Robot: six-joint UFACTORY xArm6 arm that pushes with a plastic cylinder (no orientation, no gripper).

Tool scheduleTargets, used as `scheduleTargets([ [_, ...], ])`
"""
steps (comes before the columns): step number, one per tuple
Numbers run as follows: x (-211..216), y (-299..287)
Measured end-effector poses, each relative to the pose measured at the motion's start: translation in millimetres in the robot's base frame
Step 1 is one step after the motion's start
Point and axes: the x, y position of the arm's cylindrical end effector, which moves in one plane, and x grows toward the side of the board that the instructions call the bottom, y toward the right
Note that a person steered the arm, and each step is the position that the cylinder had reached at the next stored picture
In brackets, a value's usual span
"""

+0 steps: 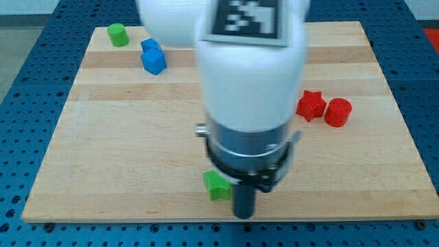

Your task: Move the green star to the bottom side of the yellow hexagon

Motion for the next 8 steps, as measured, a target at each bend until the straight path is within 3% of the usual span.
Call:
scheduleTargets([
  [5, -15, -85],
  [8, -76, -60],
])
